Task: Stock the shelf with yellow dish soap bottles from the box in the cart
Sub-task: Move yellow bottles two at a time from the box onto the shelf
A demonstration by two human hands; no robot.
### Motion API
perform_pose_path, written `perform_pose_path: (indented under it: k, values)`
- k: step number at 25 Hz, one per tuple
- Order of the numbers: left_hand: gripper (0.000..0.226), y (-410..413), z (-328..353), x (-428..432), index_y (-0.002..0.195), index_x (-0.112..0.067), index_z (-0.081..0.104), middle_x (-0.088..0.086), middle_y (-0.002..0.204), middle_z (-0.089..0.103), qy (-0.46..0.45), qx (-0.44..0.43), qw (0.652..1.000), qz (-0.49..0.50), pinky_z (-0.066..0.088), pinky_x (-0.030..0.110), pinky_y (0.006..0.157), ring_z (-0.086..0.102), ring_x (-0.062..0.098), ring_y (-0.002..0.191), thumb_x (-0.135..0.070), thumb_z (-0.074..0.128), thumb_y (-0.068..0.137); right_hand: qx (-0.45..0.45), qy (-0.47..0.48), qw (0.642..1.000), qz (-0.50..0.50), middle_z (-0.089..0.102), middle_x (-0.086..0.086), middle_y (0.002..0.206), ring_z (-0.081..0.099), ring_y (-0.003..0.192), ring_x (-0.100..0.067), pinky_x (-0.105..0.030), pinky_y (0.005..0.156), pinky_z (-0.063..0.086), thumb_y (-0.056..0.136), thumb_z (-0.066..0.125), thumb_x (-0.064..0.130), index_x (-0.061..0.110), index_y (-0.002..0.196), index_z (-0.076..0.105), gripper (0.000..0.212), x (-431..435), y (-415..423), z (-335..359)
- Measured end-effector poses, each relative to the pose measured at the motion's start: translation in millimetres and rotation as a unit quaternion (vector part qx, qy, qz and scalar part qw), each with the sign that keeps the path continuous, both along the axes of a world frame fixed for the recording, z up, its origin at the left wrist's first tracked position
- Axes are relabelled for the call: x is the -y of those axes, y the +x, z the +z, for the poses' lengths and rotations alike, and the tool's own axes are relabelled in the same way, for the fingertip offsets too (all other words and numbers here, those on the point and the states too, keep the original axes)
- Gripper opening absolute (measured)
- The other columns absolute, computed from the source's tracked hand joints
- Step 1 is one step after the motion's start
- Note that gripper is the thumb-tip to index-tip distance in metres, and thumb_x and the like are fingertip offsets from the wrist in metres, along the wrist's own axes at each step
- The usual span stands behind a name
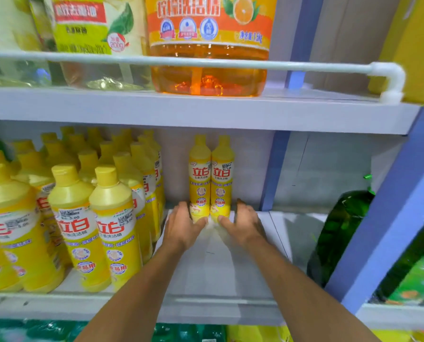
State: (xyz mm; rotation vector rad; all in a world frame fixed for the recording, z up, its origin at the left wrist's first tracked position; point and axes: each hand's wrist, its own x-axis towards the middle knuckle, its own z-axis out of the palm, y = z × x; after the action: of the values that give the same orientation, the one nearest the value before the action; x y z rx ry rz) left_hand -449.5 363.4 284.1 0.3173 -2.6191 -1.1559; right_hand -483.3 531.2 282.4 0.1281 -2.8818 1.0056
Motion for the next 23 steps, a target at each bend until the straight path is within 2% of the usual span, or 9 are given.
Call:
perform_pose_path:
  k: [2, 4, 7, 9, 11, 15, 19, 23]
  values:
    - [0.060, 20, 7, -2, 0.138, -0.016, 0.047, 0.009, 0.138, 0.054, -0.116, 0.048, 0.991, -0.050, 0.045, 0.041, 0.105, 0.050, 0.029, 0.128, -0.048, 0.064, 0.090, 0.005, 0.115, 0.993, 0.031, 0.049, -0.008, 0.137, 0.045, 0.131, -0.028, -0.037, 0.102, 0.042, 0.092, 0.056, 0.056, 0.018, 0.137, 0.047, 0.059, -10, 18, 16]
    - [0.065, 41, 12, -3, 0.144, -0.017, 0.041, 0.010, 0.145, 0.047, -0.211, 0.082, 0.968, -0.106, 0.041, 0.041, 0.108, 0.045, 0.030, 0.133, -0.054, 0.055, 0.092, 0.003, 0.185, 0.980, 0.072, 0.043, -0.007, 0.146, 0.038, 0.138, -0.027, -0.037, 0.109, 0.037, 0.094, 0.053, 0.057, 0.018, 0.145, 0.042, 0.065, -19, 41, 31]
    - [0.070, 81, 25, -7, 0.143, -0.016, 0.040, 0.010, 0.144, 0.048, -0.327, 0.077, 0.929, -0.154, 0.036, 0.039, 0.108, 0.044, 0.028, 0.133, -0.063, 0.049, 0.092, -0.008, 0.230, 0.969, 0.092, 0.040, -0.008, 0.151, 0.034, 0.141, -0.028, -0.040, 0.110, 0.036, 0.092, 0.051, 0.061, 0.015, 0.149, 0.037, 0.074, -24, 86, 51]
    - [0.070, 108, 34, -7, 0.135, -0.016, 0.046, 0.011, 0.136, 0.053, -0.373, 0.061, 0.910, -0.172, 0.038, 0.041, 0.104, 0.047, 0.029, 0.126, -0.067, 0.047, 0.089, -0.013, 0.250, 0.964, 0.089, 0.042, -0.011, 0.148, 0.036, 0.139, -0.030, -0.043, 0.107, 0.039, 0.092, 0.050, 0.062, 0.015, 0.146, 0.038, 0.073, -20, 121, 63]
    - [0.068, 142, 45, -3, 0.129, -0.016, 0.049, 0.012, 0.129, 0.056, -0.408, 0.035, 0.891, -0.194, 0.041, 0.042, 0.100, 0.050, 0.030, 0.121, -0.069, 0.044, 0.087, -0.008, 0.269, 0.959, 0.083, 0.043, -0.012, 0.148, 0.036, 0.139, -0.032, -0.045, 0.108, 0.040, 0.092, 0.049, 0.063, 0.015, 0.147, 0.038, 0.074, -14, 163, 74]
    - [0.072, 230, 65, 17, 0.139, -0.015, 0.045, 0.013, 0.134, 0.052, -0.442, 0.009, 0.870, -0.219, 0.040, 0.044, 0.105, 0.047, 0.031, 0.128, -0.068, 0.043, 0.091, -0.011, 0.293, 0.954, 0.063, 0.041, -0.011, 0.151, 0.037, 0.139, -0.032, -0.048, 0.109, 0.041, 0.093, 0.048, 0.064, 0.014, 0.150, 0.036, 0.076, 0, 257, 86]
    - [0.070, 319, 74, 61, 0.139, -0.014, 0.043, 0.013, 0.132, 0.053, -0.444, -0.002, 0.869, -0.220, 0.043, 0.043, 0.101, 0.047, 0.031, 0.126, -0.066, 0.043, 0.093, -0.031, 0.300, 0.951, 0.064, 0.041, -0.012, 0.152, 0.036, 0.139, -0.033, -0.049, 0.109, 0.041, 0.094, 0.047, 0.065, 0.015, 0.151, 0.035, 0.077, 33, 343, 91]
    - [0.071, 379, 74, 125, 0.140, -0.015, 0.043, 0.011, 0.133, 0.053, -0.437, 0.011, 0.878, -0.196, 0.045, 0.044, 0.100, 0.049, 0.031, 0.125, -0.066, 0.046, 0.091, -0.044, 0.301, 0.948, 0.098, 0.041, -0.012, 0.152, 0.037, 0.140, -0.033, -0.048, 0.111, 0.040, 0.094, 0.048, 0.064, 0.015, 0.152, 0.034, 0.077, 95, 388, 90]
